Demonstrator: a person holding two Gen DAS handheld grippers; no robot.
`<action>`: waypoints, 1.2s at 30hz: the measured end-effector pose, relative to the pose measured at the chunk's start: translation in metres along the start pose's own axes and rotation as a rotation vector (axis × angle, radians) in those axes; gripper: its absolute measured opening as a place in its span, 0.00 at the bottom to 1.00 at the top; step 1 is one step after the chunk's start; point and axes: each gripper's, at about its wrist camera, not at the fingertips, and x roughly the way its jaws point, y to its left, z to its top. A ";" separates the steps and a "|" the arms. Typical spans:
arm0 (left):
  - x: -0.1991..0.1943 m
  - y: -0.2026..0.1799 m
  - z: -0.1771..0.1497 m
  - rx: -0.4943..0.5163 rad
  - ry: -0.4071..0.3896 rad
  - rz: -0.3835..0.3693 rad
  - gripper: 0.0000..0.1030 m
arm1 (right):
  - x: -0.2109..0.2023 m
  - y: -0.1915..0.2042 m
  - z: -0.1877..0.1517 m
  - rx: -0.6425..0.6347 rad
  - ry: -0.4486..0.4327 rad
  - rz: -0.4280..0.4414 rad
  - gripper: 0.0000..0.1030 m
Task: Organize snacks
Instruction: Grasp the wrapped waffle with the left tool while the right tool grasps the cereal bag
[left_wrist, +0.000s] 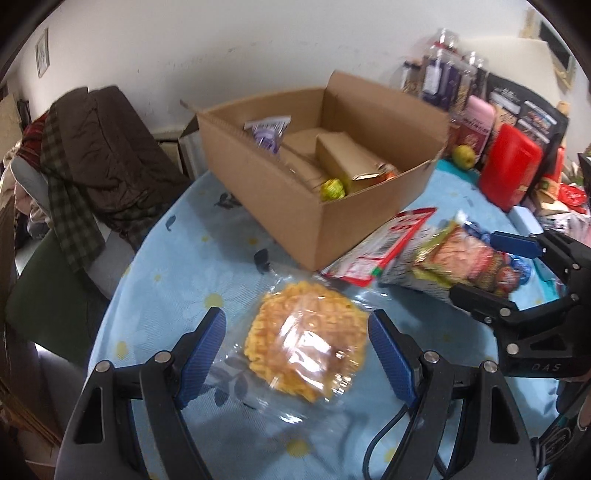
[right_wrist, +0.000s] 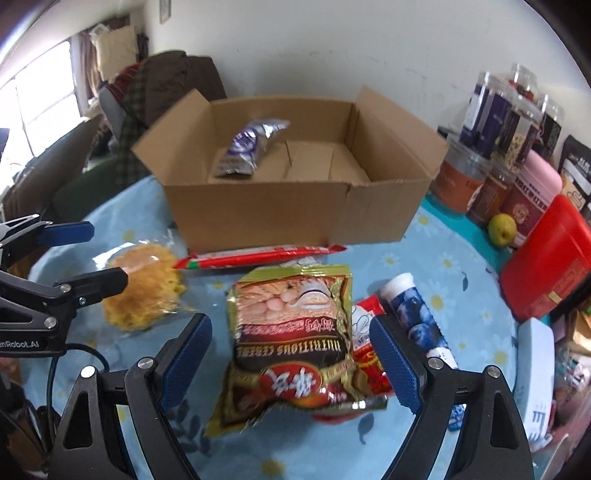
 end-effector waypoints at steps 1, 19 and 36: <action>0.007 0.003 0.001 -0.003 0.013 -0.006 0.77 | 0.004 0.000 0.000 0.001 0.009 0.001 0.84; 0.052 0.003 0.004 0.041 0.178 -0.139 0.96 | -0.008 0.013 -0.016 -0.022 0.018 0.078 0.54; 0.026 -0.032 -0.031 0.074 0.157 -0.067 0.77 | -0.031 0.018 -0.059 0.006 0.036 0.098 0.50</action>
